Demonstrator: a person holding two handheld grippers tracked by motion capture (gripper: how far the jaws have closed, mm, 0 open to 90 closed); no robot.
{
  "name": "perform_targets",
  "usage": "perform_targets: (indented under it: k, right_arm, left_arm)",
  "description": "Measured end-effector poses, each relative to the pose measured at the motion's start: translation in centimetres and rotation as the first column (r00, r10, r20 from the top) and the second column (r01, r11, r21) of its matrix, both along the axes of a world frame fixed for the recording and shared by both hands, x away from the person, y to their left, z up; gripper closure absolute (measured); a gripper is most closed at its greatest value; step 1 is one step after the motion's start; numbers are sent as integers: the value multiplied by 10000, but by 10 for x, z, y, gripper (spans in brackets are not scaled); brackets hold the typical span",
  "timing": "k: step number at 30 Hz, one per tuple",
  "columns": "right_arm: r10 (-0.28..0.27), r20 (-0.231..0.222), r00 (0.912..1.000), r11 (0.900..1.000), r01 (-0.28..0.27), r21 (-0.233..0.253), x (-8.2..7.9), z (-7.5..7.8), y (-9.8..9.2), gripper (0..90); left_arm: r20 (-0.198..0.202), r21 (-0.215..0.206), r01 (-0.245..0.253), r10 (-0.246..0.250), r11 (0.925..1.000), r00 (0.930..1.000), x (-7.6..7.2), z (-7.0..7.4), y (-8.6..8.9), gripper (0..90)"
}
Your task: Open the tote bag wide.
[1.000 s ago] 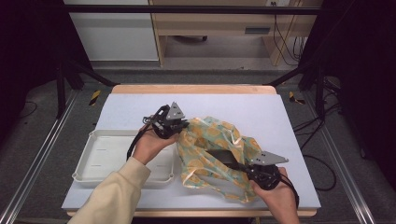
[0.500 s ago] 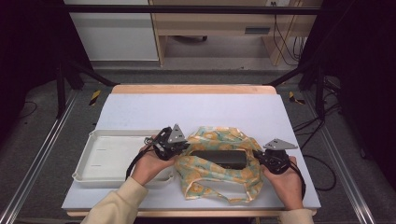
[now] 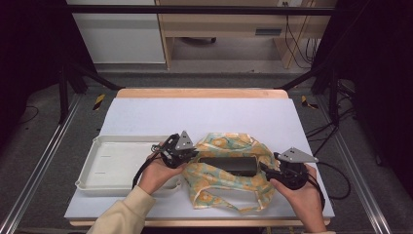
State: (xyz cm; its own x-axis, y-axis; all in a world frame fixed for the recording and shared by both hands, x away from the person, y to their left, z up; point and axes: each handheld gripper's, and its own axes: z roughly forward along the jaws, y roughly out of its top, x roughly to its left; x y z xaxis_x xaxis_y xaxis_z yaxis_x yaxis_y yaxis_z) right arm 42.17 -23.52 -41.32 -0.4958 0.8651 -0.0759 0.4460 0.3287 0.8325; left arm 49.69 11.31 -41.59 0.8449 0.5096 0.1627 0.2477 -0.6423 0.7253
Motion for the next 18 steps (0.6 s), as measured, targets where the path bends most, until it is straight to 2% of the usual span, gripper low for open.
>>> perform_targets:
  k: [3, 5, 6, 7, 8, 13, 18]
  right_arm:
    - [206, 93, 9997, 9998, -206, -17, -7, 5, 7, 345]
    - [458, 138, 9989, 9989, -459, 46, -10, 7, 14, 430]
    - [1038, 75, 9946, 9946, -1038, -10, -12, 7, 27, 476]
    - [1038, 75, 9946, 9946, -1038, -10, -12, 7, 27, 476]
    - [1271, 81, 9919, 9919, -1271, -72, -12, 6, 32, 503]
    - [2424, -153, 9701, 9700, -2426, -171, -9, -3, 70, 557]
    - [3145, -325, 9487, 9491, -3148, -54, -6, -9, 98, 549]
  left_arm:
    - [-15, 74, 68, -68, 9999, 10000, -2, 1, 1, 890]
    - [-23, 155, 149, -149, 9998, 9999, -5, 0, 1, 890]
    - [-29, 124, 169, -169, 9998, 9999, -7, 0, 1, 890]
    - [-51, 163, 204, -204, 9997, 9998, -8, 0, 2, 890]
    - [-48, 135, 266, -265, 9996, 9996, -11, 0, 2, 890]
    - [-101, 223, 379, -376, 9990, 9992, -18, -2, 5, 890]
    - [-54, 235, 402, -401, 9989, 9992, -20, -5, 6, 889]
